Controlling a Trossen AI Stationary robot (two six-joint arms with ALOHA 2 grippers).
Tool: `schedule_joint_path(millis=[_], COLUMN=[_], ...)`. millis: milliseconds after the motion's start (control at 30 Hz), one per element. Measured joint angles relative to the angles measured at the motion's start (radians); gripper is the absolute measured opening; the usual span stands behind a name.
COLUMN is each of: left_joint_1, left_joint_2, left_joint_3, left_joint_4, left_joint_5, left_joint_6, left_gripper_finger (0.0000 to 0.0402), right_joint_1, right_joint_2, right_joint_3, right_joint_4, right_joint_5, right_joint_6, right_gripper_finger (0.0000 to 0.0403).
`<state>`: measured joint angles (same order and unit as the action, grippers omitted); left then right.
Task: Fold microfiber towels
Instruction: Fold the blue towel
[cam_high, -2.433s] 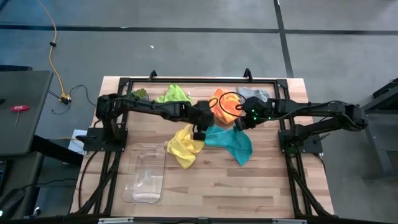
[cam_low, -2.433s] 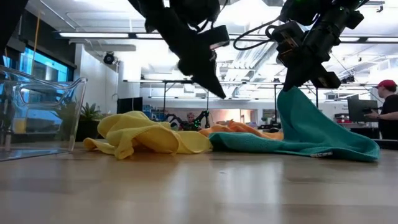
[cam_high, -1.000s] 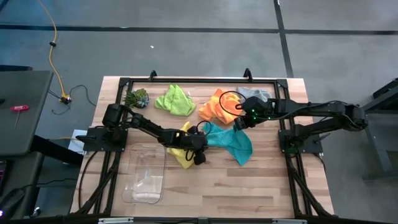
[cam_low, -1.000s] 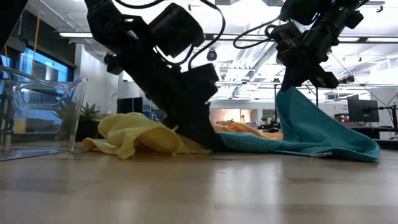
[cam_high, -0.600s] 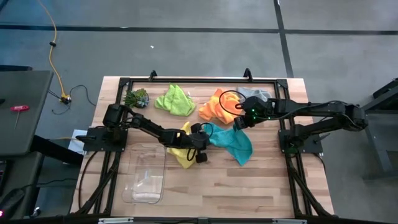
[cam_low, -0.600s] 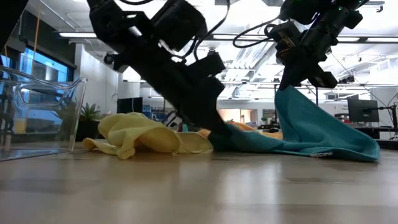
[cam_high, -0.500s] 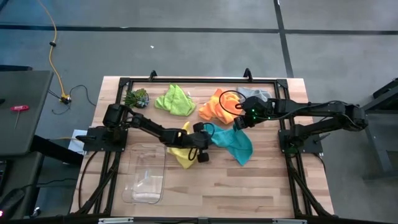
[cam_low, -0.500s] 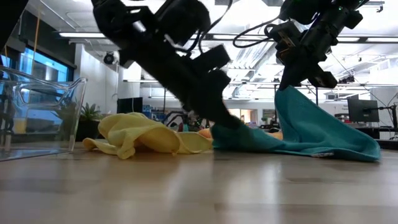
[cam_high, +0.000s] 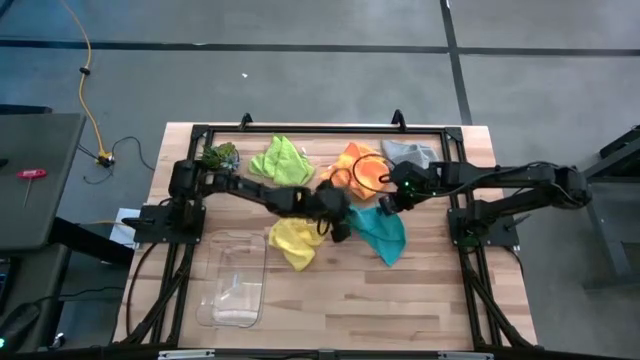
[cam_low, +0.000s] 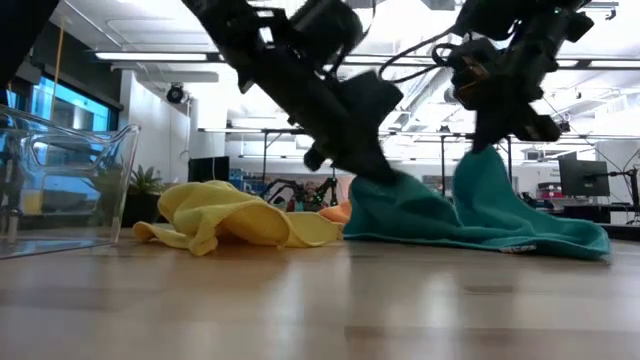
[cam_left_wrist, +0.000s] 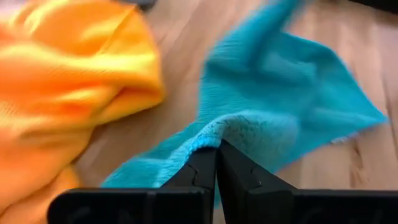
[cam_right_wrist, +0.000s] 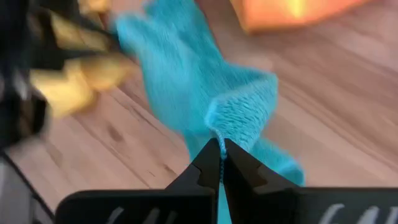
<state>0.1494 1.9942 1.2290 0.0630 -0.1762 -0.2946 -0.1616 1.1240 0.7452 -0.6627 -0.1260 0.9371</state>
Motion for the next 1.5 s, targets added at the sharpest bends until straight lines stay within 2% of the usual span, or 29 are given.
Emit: schedule_joint_path(millis=[267,467,633,933,1067,1267,1500], left_joint_1=[0.169,0.226,0.225,0.247,0.262,0.257,0.137], left_joint_2=[0.000,0.000,0.000,-0.022,-0.033,-0.036,-0.032], left_joint_3=[0.000,0.000,0.000,0.002,0.029,0.107,0.110], left_joint_4=[0.009,-0.006,-0.017,0.002,-0.028,-0.103,-0.143], left_joint_5=[0.200,0.317,0.321,0.283,0.258,0.262,0.231], left_joint_6=[-0.150,-0.120,-0.012,0.116,0.163,0.226,0.399], left_gripper_finger=[0.0000,0.0001,0.0030,0.0157,0.0195,0.0209,0.0209], right_joint_1=[0.071,0.091,0.091,0.091,0.091,0.091,0.090], right_joint_2=[0.000,0.000,0.000,0.000,0.000,0.000,0.000], right_joint_3=[0.000,0.000,0.000,0.000,0.000,0.000,0.000], right_joint_4=[-0.041,-0.028,-0.028,-0.009,-0.009,-0.006,-0.006], right_joint_5=[0.050,0.075,0.082,0.082,0.082,0.082,0.092], right_joint_6=[0.047,0.076,0.080,0.087,0.087,0.095,0.094], right_gripper_finger=[0.0000,0.0000,0.0000,0.0000,0.0000,0.0000,0.0000])
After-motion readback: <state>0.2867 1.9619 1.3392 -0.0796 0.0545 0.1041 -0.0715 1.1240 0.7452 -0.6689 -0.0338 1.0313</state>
